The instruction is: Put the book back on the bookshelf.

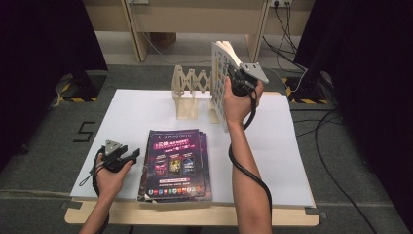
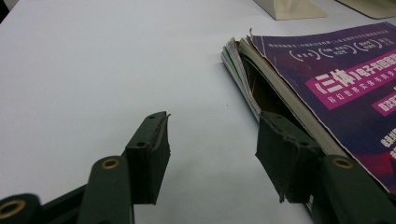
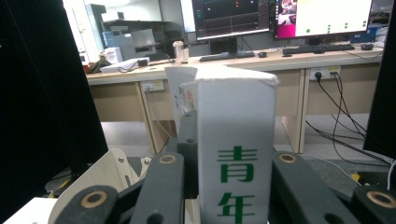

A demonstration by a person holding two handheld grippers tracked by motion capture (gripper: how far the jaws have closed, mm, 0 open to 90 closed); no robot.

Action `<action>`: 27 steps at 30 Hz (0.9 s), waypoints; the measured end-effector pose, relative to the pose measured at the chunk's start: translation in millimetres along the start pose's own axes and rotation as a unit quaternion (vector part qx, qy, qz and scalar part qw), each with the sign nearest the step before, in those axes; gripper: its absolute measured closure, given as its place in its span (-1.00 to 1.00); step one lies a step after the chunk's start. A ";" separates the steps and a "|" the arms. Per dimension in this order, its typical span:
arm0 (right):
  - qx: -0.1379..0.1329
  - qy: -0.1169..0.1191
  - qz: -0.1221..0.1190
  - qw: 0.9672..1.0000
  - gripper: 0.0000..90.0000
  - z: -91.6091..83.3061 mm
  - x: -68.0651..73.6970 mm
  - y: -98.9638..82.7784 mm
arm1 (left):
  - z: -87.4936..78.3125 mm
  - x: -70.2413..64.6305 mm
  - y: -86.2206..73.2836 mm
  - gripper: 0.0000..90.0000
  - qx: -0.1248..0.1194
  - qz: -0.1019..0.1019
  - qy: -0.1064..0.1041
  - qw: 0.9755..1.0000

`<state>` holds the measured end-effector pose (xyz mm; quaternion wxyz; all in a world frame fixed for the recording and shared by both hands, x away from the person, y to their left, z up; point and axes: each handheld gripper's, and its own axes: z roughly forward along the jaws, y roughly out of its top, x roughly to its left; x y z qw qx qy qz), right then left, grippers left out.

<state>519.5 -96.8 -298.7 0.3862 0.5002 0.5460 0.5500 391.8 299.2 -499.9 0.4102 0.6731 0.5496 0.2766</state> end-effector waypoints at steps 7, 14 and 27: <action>0.003 -0.001 0.001 1.000 0.66 5.6 0.6 -0.5 | 0.0 0.1 -0.1 -0.04 -0.001 -0.001 -0.001 1.000; 0.003 -0.001 0.003 1.000 0.66 9.8 2.3 0.6 | -0.1 0.0 -0.1 -0.04 -0.001 -0.001 -0.001 1.000; 0.006 -0.002 0.005 1.000 0.66 18.6 3.2 1.1 | -0.2 -0.1 -0.1 -0.04 -0.001 0.001 -0.001 1.000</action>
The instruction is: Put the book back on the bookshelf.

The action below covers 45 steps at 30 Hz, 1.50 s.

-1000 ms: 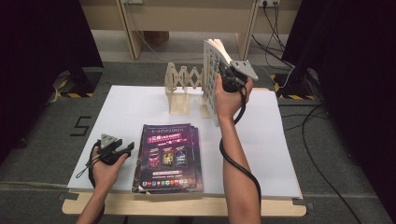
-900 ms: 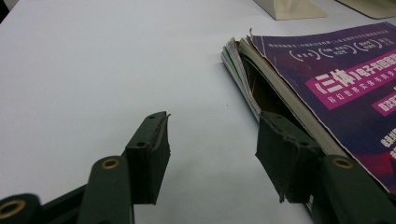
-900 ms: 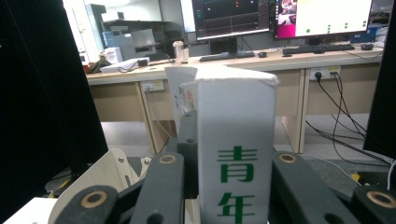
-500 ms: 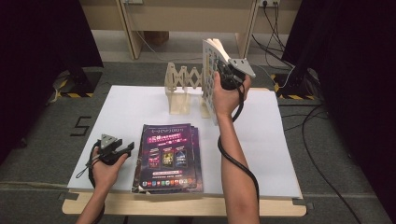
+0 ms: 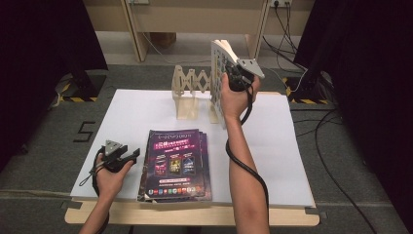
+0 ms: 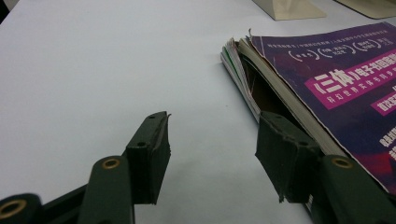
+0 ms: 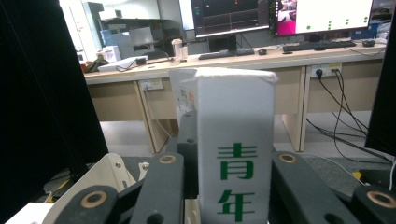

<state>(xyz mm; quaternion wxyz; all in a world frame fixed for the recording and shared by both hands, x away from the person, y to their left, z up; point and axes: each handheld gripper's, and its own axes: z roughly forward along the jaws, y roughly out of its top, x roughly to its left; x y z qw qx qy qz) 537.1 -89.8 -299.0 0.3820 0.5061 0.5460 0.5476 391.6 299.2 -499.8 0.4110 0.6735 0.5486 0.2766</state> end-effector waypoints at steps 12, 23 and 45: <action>0.001 -0.002 0.000 1.000 0.66 7.6 0.4 -2.1 | 0.2 0.4 0.0 -0.03 0.000 -0.001 -0.002 1.000; 0.017 -0.005 -0.002 1.000 0.66 17.3 1.7 -12.3 | 0.1 0.7 0.0 -0.03 0.000 -0.002 -0.003 1.000; 0.032 -0.011 -0.008 0.999 0.64 2.4 -9.8 -42.7 | 0.1 -0.1 0.0 -0.03 0.000 0.002 -0.003 1.000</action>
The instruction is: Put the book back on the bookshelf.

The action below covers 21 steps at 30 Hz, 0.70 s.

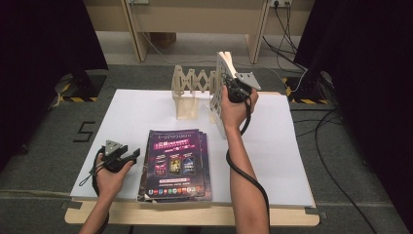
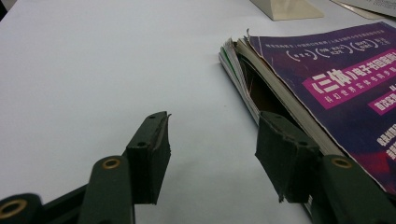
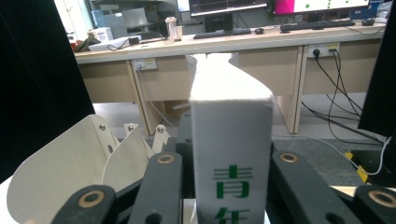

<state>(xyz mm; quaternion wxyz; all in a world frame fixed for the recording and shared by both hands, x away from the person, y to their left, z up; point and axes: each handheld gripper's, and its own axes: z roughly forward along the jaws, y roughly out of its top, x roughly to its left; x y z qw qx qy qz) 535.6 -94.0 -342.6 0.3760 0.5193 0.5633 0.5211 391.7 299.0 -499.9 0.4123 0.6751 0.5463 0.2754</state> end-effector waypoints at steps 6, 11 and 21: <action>0.015 0.008 0.002 1.000 0.61 -8.0 -5.1 -0.5 | 0.3 -0.6 -0.1 -0.03 -0.003 -0.002 0.001 1.000; 0.034 0.011 0.012 0.999 0.57 -12.3 -10.8 2.5 | 0.1 -0.5 -0.1 -0.03 -0.002 -0.001 0.000 1.000; 0.055 0.021 0.021 0.998 0.39 -13.8 -17.6 14.7 | -0.2 -0.6 0.1 -0.03 0.001 0.002 0.001 1.000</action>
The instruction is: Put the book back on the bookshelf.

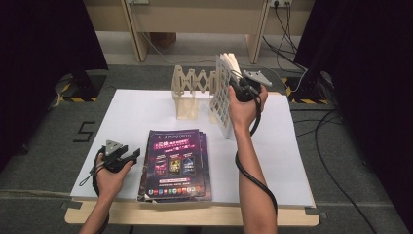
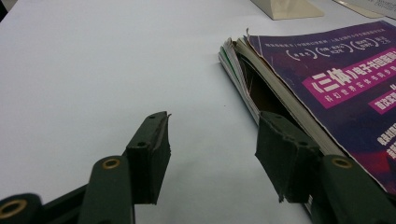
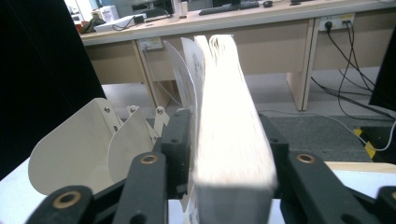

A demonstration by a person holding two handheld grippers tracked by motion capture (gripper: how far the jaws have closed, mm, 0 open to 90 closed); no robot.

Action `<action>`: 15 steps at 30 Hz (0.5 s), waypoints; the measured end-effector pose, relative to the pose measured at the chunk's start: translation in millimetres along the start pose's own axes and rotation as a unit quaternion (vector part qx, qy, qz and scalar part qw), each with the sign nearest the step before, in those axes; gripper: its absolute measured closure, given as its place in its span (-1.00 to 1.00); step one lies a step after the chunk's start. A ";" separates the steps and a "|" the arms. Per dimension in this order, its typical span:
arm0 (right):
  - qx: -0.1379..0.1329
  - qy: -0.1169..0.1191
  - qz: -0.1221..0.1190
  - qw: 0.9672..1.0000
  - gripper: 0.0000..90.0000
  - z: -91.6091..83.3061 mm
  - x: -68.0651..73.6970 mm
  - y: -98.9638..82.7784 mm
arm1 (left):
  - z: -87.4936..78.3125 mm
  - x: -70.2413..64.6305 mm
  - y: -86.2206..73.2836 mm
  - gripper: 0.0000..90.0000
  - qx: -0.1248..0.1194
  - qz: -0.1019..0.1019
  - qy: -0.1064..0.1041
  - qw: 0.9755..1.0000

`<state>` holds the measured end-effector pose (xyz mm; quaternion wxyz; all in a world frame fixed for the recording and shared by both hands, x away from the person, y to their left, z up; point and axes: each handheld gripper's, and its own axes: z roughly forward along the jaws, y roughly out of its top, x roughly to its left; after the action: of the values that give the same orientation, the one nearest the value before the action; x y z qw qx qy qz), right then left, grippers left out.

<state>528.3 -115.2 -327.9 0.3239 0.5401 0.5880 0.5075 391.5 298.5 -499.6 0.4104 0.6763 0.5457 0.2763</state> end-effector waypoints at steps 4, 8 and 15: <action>0.004 -0.003 -0.004 1.000 0.34 3.6 -0.8 7.7 | 0.0 0.0 0.0 -0.03 0.000 0.000 0.000 1.000; 0.012 -0.007 -0.006 1.000 0.34 8.2 -1.1 13.0 | 0.1 0.3 -0.1 -0.03 -0.001 -0.001 -0.002 1.000; 0.022 -0.010 0.002 1.000 0.43 12.0 -2.8 12.2 | -0.1 0.0 0.0 -0.03 0.000 0.001 -0.001 1.000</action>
<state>543.7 -116.1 -320.2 0.3168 0.5534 0.5950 0.4892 391.3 298.5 -499.6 0.4111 0.6771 0.5444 0.2761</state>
